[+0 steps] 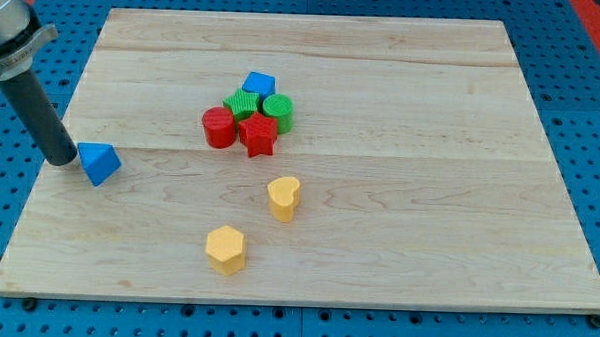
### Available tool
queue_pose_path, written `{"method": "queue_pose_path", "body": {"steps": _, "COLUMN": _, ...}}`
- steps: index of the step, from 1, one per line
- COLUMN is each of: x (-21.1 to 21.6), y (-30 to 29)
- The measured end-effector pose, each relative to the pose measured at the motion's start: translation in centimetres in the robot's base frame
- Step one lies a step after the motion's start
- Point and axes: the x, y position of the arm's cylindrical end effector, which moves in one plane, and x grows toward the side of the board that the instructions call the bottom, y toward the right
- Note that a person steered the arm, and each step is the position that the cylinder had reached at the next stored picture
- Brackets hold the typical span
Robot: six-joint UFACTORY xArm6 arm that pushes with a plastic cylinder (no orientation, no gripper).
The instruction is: Move blue triangle on center left of the board
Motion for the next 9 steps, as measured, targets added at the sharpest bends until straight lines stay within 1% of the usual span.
{"method": "queue_pose_path", "body": {"steps": 2, "x": 5.6, "y": 2.2}}
{"method": "queue_pose_path", "body": {"steps": 3, "x": 5.5, "y": 3.3}}
{"method": "queue_pose_path", "body": {"steps": 6, "x": -0.3, "y": 3.0}}
{"method": "queue_pose_path", "body": {"steps": 7, "x": -1.3, "y": 3.8}}
{"method": "queue_pose_path", "body": {"steps": 9, "x": -1.3, "y": 4.8}}
